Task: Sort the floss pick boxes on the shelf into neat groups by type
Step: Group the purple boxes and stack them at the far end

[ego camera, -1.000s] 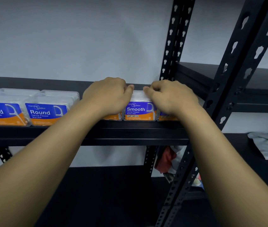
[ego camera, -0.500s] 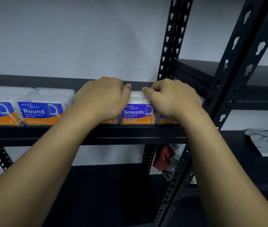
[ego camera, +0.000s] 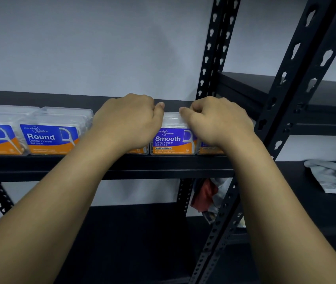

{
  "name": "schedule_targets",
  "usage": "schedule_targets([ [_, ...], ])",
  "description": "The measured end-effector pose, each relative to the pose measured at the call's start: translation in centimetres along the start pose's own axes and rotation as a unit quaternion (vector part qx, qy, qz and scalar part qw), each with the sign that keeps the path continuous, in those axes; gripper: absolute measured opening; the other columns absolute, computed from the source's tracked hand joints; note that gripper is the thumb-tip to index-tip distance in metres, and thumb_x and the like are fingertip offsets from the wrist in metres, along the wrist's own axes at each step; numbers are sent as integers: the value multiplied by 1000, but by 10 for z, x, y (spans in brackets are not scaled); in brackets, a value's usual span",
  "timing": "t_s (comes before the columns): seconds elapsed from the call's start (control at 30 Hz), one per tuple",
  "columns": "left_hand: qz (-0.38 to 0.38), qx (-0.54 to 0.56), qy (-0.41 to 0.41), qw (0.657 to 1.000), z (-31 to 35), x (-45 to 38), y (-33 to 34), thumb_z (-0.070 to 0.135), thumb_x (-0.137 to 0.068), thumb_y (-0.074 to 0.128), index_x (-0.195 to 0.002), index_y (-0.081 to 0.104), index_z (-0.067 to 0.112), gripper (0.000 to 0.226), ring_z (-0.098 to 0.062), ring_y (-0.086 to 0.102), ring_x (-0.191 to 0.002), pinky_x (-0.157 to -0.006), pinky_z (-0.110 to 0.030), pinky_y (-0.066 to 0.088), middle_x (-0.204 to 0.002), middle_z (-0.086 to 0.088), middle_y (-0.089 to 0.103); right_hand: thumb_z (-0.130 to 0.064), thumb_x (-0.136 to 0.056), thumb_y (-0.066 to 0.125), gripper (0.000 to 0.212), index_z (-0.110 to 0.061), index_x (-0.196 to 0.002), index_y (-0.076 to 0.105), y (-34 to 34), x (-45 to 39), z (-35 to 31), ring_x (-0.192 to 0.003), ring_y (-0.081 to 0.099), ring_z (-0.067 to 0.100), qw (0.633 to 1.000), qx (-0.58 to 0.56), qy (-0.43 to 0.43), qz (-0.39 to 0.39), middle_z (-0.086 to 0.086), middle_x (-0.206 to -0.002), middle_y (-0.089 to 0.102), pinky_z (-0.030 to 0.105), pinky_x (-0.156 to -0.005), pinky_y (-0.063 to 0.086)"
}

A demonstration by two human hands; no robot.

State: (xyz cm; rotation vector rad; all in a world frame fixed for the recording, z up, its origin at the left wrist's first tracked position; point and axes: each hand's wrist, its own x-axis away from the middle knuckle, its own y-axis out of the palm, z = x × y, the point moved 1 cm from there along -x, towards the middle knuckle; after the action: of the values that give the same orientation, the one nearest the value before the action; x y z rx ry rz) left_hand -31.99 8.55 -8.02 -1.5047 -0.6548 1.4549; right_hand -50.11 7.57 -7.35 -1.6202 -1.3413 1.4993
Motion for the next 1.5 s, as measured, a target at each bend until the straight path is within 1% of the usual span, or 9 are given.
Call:
schedule_targets([
  [0.17, 6, -2, -11, 1000, -1, -1, 3, 48, -106, 27, -100, 60, 16, 47, -29, 57, -85, -70, -36, 36, -102, -10, 68, -57, -98, 41, 46, -23, -90, 70, 1, -2, 0, -77, 64, 16, 1000, 2, 8, -3, -7, -83, 70, 27, -58, 37],
  [0.33, 7, 0, -19, 1000, -1, -1, 4, 48, -106, 27, -102, 60, 15, 47, -30, 59, -86, -70, -36, 39, -105, -11, 69, -58, -97, 41, 45, -24, -92, 71, 2, -2, 0, -82, 66, 19, 1000, -3, 10, -7, -7, -85, 71, 31, -64, 44],
  [0.47, -2, 8, -21, 1000, -1, 0, 1, 49, -106, 28, -98, 58, 17, 44, -28, 54, -85, -71, -35, 35, -108, -11, 69, -57, -98, 41, 45, -25, -92, 71, 2, -2, 0, -83, 65, 21, 1000, -2, 9, -4, -6, -86, 71, 32, -65, 42],
  [0.67, -18, 27, -10, 999, 4, 2, -1, 51, -106, 29, -100, 56, 19, 42, -24, 59, -89, -70, -34, 36, -109, -6, 70, -57, -98, 41, 44, -25, -91, 71, 0, -2, -1, -83, 65, 21, 1000, 1, 12, -2, -6, -87, 71, 32, -65, 42],
  [0.77, -7, 19, -14, 1000, 7, 2, 1, 51, -106, 29, -96, 54, 20, 41, -25, 59, -86, -70, -34, 36, -106, -7, 70, -57, -98, 40, 44, -25, -92, 71, 1, -1, -1, -82, 64, 21, 1000, 5, 10, 0, -6, -86, 70, 30, -60, 39],
  [0.9, 1, 15, -17, 1000, 9, 2, 1, 48, -106, 28, -93, 54, 19, 41, -32, 63, -90, -71, -36, 38, -103, -9, 69, -57, -97, 40, 45, -25, -92, 71, 2, -2, 0, -84, 65, 23, 1000, 0, 9, -2, -4, -87, 71, 33, -65, 44],
  [1.07, 33, 6, -28, 999, 15, 6, 1, 47, -107, 26, -91, 52, 19, 41, -25, 50, -77, -70, -33, 32, -85, 0, 52, -57, -97, 41, 44, -25, -91, 70, 2, -4, 1, -81, 63, 22, 1000, -10, 4, -3, -5, -84, 68, 29, -58, 39],
  [1.3, 50, 3, -35, 998, 19, 7, 1, 46, -107, 26, -92, 51, 20, 39, -26, 50, -80, -74, -34, 32, -105, -11, 69, -58, -98, 40, 44, -26, -96, 70, 0, -4, 1, -71, 59, 14, 1000, -6, 3, -10, -6, -86, 69, 25, -54, 34],
  [1.5, 44, -13, -38, 998, 20, 7, 1, 45, -108, 23, -101, 62, 17, 48, -37, 62, -100, -76, -38, 32, -110, -14, 70, -57, -98, 39, 45, -25, -98, 70, 1, -5, 0, -79, 62, 20, 1000, -2, 10, -20, -6, -82, 65, 26, -55, 34],
])
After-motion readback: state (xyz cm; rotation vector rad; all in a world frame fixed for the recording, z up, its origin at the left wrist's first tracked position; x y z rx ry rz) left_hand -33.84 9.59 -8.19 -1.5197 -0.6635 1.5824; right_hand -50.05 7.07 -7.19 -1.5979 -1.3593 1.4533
